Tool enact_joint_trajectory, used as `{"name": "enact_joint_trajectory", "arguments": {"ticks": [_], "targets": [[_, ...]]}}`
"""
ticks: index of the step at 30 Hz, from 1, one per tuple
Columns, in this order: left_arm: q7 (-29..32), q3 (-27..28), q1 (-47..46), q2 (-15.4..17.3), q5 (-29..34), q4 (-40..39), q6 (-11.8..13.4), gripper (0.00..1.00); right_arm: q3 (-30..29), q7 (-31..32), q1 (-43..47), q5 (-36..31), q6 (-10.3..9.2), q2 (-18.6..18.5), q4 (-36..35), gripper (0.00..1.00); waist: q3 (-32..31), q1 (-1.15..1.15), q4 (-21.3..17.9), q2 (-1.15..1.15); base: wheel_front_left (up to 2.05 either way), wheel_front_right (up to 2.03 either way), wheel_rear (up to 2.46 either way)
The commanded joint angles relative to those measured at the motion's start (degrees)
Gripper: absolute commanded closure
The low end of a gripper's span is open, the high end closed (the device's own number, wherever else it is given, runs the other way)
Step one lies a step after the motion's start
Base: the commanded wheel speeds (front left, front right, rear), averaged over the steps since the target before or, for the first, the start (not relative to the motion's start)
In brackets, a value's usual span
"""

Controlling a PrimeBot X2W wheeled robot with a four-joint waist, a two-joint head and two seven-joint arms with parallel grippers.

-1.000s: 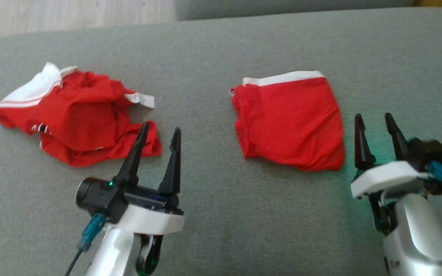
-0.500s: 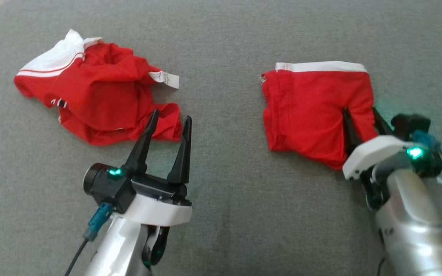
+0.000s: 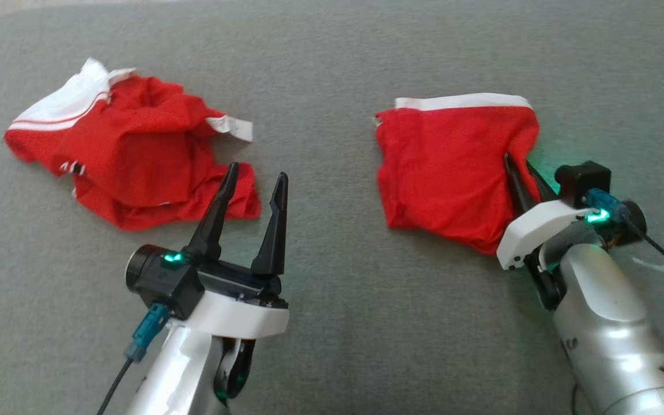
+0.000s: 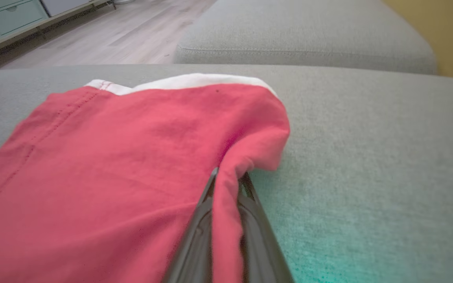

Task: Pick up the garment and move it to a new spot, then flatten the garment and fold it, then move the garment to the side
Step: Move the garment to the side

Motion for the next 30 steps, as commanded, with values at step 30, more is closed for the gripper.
{"name": "enact_joint_trajectory", "arguments": {"ticks": [30], "targets": [[-0.29, -7.47, -13.87, 0.16, -0.98, -3.82, 0.29, 0.0, 11.53, 8.55, -10.28, 4.53, -0.05, -36.58, -9.94, 1.0, 8.71, 0.0, -7.97, 0.0, 0.0, 0.0, 0.0]]}}
